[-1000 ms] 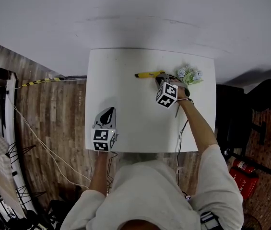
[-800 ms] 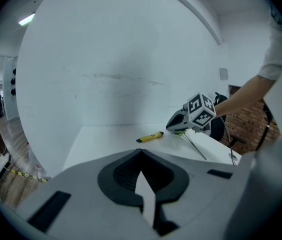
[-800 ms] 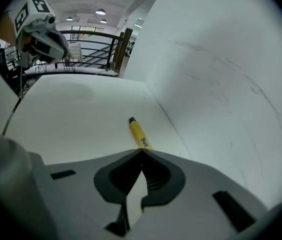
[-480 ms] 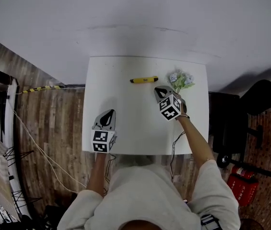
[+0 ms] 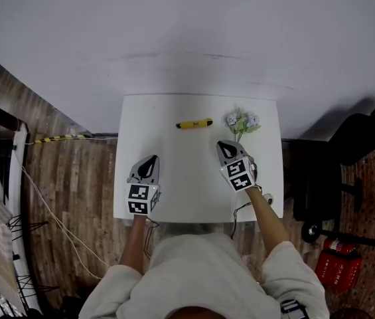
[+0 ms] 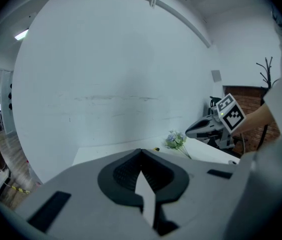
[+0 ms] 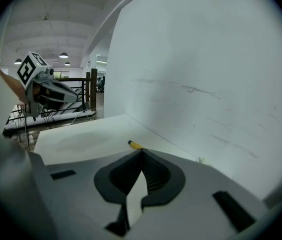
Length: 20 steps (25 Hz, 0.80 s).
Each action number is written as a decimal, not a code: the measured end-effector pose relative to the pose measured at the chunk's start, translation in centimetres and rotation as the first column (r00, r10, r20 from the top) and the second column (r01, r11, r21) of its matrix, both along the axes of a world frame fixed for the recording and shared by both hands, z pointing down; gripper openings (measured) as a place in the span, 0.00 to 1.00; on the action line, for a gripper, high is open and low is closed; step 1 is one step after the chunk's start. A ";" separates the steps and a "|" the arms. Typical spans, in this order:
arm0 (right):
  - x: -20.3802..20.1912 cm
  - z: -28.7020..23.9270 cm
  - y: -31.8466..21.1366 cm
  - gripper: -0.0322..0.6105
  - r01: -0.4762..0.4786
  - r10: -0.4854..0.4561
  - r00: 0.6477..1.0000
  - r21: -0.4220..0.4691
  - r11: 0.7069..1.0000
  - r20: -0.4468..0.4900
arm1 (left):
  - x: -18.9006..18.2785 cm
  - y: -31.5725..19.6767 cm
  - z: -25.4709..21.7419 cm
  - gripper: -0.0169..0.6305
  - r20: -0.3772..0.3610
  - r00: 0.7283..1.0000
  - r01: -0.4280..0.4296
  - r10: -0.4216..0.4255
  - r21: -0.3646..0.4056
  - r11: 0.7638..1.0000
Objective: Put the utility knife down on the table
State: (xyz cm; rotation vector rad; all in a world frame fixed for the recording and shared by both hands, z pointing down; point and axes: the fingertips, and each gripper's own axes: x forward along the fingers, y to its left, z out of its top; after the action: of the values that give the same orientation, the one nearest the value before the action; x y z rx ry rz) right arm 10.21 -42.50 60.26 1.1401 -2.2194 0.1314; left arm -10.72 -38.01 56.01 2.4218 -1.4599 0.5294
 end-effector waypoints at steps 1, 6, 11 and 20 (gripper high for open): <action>0.2 -0.5 0.4 0.05 -0.012 0.011 1.000 0.008 1.000 0.014 | 0.1 0.0 -0.3 0.04 0.000 1.000 0.000 0.000 0.006 1.000; 1.6 -2.8 1.9 0.05 -0.079 0.074 0.994 0.050 0.996 0.085 | 0.5 -0.2 -1.7 0.04 -0.001 1.000 0.001 -0.001 0.039 0.999; 3.6 -5.2 2.5 0.05 -0.174 0.157 0.973 0.090 0.981 0.170 | 1.3 -0.4 -3.2 0.04 -0.003 1.000 -0.002 0.002 0.071 0.997; 5.2 -8.1 4.2 0.05 -0.256 0.219 0.950 0.152 0.955 0.222 | 1.3 -0.9 -5.5 0.04 -0.013 1.000 0.008 -0.006 0.125 0.992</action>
State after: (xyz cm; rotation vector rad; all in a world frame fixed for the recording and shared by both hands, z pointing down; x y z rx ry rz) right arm 15.40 -38.29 52.11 1.5566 -2.2977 0.1578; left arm -9.46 -38.88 50.51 2.5087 -1.5392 0.4325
